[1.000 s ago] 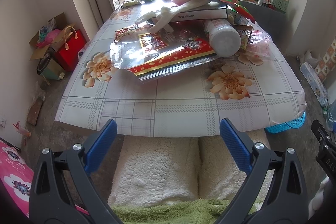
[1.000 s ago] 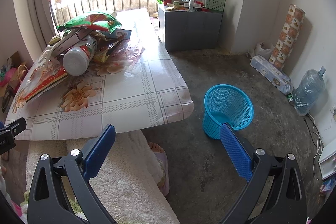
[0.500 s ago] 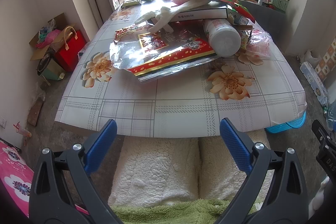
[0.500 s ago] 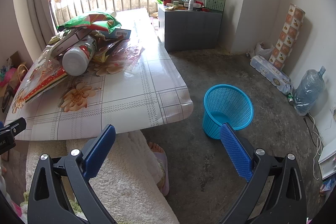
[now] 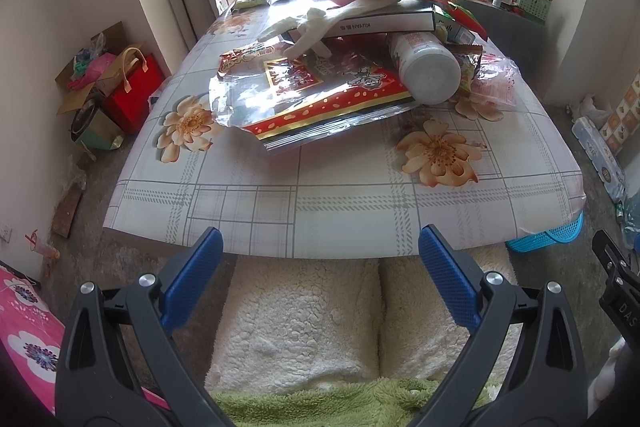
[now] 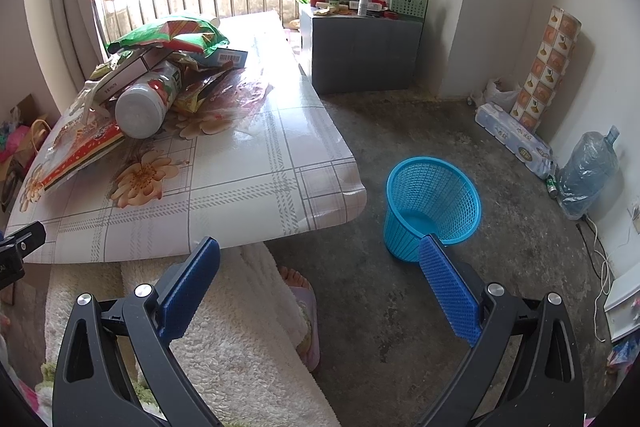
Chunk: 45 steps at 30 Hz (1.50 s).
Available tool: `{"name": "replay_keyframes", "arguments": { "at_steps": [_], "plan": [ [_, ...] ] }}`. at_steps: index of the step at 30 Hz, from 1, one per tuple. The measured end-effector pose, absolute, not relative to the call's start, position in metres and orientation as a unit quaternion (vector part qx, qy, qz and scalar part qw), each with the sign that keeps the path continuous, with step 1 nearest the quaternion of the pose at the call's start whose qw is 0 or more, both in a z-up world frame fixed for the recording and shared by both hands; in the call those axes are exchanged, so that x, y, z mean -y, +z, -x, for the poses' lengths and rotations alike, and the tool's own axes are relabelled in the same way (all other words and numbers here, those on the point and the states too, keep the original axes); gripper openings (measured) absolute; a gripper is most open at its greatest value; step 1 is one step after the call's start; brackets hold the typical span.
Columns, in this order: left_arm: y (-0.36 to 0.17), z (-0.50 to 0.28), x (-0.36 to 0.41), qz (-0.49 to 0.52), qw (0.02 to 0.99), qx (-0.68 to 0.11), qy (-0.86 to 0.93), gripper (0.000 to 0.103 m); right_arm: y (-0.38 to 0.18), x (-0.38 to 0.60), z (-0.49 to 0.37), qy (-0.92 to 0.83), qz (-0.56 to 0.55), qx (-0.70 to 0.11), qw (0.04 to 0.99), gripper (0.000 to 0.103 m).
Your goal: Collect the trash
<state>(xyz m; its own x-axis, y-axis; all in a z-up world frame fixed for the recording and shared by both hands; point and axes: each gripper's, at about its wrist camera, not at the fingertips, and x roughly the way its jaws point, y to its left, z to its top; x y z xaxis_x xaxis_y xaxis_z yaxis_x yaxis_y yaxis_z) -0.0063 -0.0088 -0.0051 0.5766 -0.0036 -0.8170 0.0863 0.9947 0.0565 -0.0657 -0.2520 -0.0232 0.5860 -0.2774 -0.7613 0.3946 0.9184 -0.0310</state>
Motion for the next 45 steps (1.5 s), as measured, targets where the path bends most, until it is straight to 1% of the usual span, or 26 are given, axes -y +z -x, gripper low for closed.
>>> {"name": "replay_keyframes", "arguments": {
  "at_steps": [14, 38, 42, 45],
  "plan": [
    [-0.012, -0.002, 0.010, -0.048, 0.881, -0.469, -0.026, 0.094, -0.027, 0.256, 0.059, -0.195, -0.074, -0.421, 0.883, 0.097],
    [-0.012, -0.092, -0.007, -0.024, 0.866, -0.500, -0.002, 0.094, -0.020, 0.249, -0.045, -0.172, -0.048, -0.459, 0.870, 0.097],
    [-0.012, -0.104, -0.013, -0.021, 0.870, -0.493, -0.018, 0.094, -0.016, 0.248, -0.058, -0.161, -0.050, -0.455, 0.874, 0.097],
    [-0.011, -0.108, -0.022, -0.014, 0.883, -0.468, -0.044, 0.094, -0.010, 0.250, -0.064, -0.152, -0.060, -0.436, 0.885, 0.097]
  ]
}}
